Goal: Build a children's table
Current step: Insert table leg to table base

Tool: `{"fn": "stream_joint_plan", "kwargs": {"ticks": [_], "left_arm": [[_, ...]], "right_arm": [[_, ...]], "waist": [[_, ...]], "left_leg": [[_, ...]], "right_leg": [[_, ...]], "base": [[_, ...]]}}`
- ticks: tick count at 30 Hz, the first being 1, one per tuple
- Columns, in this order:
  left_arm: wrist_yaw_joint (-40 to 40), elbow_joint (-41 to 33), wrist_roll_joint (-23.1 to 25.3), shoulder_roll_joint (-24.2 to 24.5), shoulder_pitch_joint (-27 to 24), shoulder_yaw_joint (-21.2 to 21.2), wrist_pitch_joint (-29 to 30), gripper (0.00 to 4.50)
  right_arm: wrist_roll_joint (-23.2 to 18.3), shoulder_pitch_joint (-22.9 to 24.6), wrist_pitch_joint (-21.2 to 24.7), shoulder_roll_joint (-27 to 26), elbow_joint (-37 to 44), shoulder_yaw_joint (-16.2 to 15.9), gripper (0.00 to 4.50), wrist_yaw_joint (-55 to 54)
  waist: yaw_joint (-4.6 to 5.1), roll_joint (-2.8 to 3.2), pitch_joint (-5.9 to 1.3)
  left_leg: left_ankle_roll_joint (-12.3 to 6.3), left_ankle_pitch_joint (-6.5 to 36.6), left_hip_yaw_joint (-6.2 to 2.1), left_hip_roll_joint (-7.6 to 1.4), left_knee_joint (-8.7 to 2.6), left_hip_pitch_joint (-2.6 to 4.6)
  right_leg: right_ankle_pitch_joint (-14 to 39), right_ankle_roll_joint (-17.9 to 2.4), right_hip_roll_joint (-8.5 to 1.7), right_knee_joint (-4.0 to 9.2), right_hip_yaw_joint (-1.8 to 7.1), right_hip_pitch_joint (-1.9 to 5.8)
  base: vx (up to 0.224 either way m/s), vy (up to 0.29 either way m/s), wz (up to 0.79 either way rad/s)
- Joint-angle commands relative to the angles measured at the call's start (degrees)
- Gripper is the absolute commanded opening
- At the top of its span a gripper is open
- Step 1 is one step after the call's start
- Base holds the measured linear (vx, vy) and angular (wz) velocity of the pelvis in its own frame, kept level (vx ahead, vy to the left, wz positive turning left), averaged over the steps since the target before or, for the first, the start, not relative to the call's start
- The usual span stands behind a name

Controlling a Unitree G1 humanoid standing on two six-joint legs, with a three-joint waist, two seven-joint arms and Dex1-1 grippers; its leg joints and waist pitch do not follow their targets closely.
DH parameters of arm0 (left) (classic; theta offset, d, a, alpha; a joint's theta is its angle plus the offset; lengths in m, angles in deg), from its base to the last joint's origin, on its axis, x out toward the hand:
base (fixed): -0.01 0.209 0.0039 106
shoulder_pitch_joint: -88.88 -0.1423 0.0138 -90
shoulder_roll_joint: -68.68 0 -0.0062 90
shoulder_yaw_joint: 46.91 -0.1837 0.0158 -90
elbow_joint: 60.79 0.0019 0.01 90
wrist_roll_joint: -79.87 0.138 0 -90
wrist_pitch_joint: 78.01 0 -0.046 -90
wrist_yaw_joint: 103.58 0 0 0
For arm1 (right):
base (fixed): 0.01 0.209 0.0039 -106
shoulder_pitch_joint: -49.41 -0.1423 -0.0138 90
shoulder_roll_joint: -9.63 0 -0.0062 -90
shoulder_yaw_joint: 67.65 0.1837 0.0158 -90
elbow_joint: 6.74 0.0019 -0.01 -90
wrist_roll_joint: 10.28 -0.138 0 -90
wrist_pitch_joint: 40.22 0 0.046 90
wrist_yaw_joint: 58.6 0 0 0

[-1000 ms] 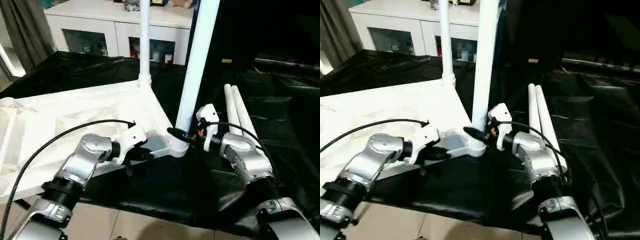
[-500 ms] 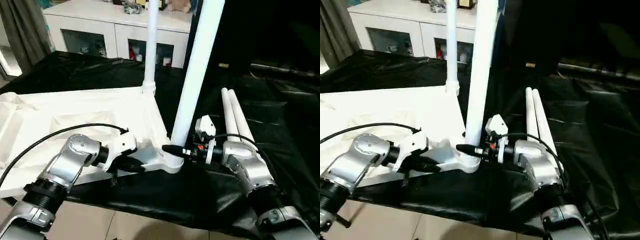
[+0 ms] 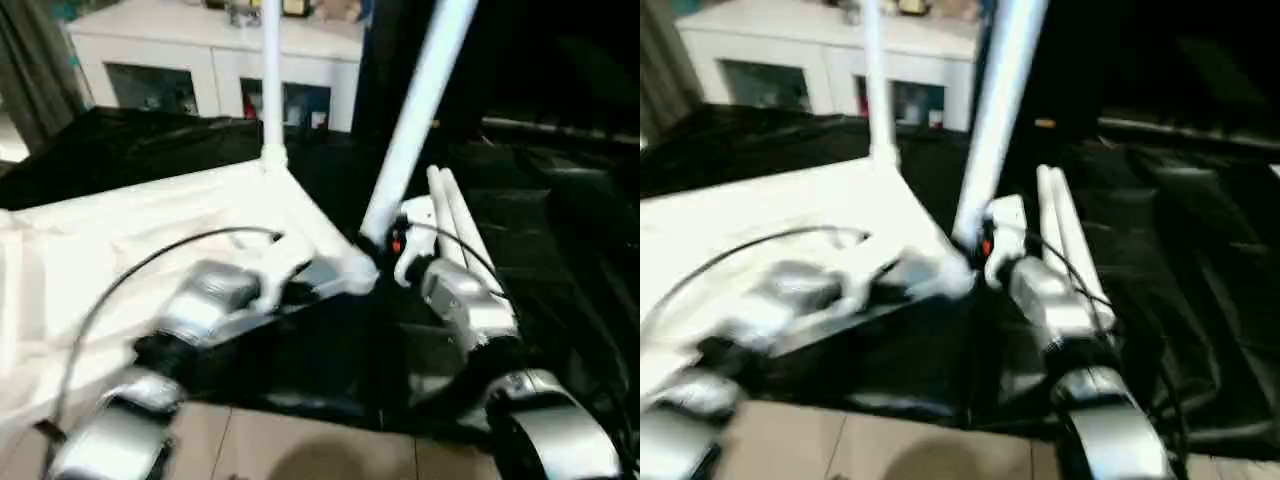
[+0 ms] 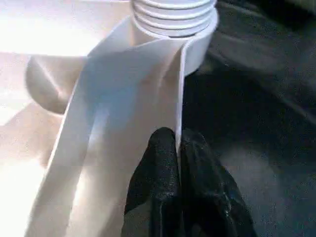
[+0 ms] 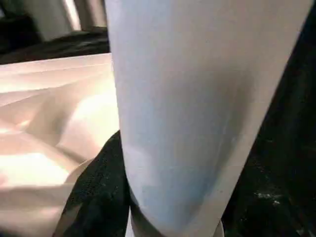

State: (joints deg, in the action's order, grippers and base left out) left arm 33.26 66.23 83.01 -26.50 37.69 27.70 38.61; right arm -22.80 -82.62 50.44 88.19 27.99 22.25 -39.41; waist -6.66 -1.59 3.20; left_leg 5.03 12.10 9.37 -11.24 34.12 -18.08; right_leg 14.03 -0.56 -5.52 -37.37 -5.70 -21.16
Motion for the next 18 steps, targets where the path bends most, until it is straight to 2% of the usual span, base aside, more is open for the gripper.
{"fn": "stream_joint_plan", "kwargs": {"ticks": [1, 2, 3, 4, 5, 9, 12, 18], "left_arm": [[4.60, -0.03, 0.81, -0.59, 2.45, 2.59, 3.19, 0.00], [6.16, -0.68, 1.36, -2.37, 2.99, 2.06, 5.30, 0.00], [6.31, -0.77, 1.43, -2.54, 3.03, 1.99, 5.49, 0.00], [6.84, -1.10, 1.67, -3.11, 3.14, 1.72, 6.16, 0.00], [7.35, -1.48, 1.69, -3.60, 3.28, 1.46, 6.85, 0.00], [9.15, 0.03, 2.14, -3.81, 4.07, 0.75, 6.53, 0.00], [9.93, 1.12, 2.47, -3.17, 4.21, 1.12, 5.88, 0.00], [10.62, 0.73, 2.58, -2.36, 3.90, 1.75, 6.66, 0.00]], "right_arm": [[4.33, 2.75, 2.92, 0.70, -9.41, 0.31, 1.91, -9.77], [5.24, 0.98, 2.39, -0.67, -11.41, 0.54, 1.91, -14.00], [5.28, 0.80, 2.32, -0.81, -11.60, 0.59, 1.91, -14.37], [5.34, 0.19, 2.08, -1.36, -12.30, 0.80, 1.91, -15.64], [5.45, -0.50, 1.90, -1.91, -13.02, 0.77, 1.90, -17.17], [6.00, -2.40, 1.23, -3.64, -14.73, 0.39, 1.90, -19.72], [5.65, -2.69, 0.83, -4.04, -15.15, 0.75, 1.90, -19.96], [5.63, -3.29, -0.49, -4.65, -16.61, 2.17, 1.90, -19.26]], "waist": [[-0.77, 0.82, -2.49], [-0.68, 1.95, -2.92], [-0.45, 2.14, -3.09], [-0.41, 2.12, -3.01], [-0.29, 2.04, -2.82], [0.13, 2.11, -2.73], [0.12, 1.99, -2.73], [-0.01, 1.86, -2.85]], "left_leg": [[0.59, 10.98, -2.16, -0.87, -3.26, -2.06], [2.40, 14.63, -2.50, -1.49, -5.26, -2.51], [2.99, 16.57, -2.64, -1.83, -5.54, -2.03], [2.93, 18.79, -2.54, -1.61, -5.81, -1.38], [2.32, 19.90, -2.27, -1.56, -6.04, -1.03], [1.69, 20.78, -2.30, -1.65, -6.47, -1.48], [1.47, 20.94, -2.10, -1.71, -6.53, -1.24], [0.95, 17.92, -1.59, -1.85, -6.50, -1.34]], "right_leg": [[48.55, -0.75, -7.71, 10.45, 2.95, 2.42], [37.83, -1.25, -5.14, 9.21, 1.58, 2.08], [32.87, -2.28, -4.64, 8.96, 1.70, 1.60], [27.00, -4.42, -4.12, 8.85, 1.75, 1.27], [25.01, -5.87, -4.07, 8.87, 1.96, 1.09], [25.00, -5.96, -4.14, 8.99, 1.93, 1.45], [23.71, -6.23, -4.19, 8.90, 2.27, 1.23], [21.35, -7.15, -4.26, 8.59, 2.77, 1.22]], "base": [[0.049, -0.051, -0.37], [0.053, 0.018, -0.34], [0.000, 0.000, 0.00], [0.000, 0.000, 0.00], [0.000, 0.000, 0.00], [0.000, 0.000, 0.00], [0.000, 0.000, 0.00], [0.000, 0.000, 0.00]]}}
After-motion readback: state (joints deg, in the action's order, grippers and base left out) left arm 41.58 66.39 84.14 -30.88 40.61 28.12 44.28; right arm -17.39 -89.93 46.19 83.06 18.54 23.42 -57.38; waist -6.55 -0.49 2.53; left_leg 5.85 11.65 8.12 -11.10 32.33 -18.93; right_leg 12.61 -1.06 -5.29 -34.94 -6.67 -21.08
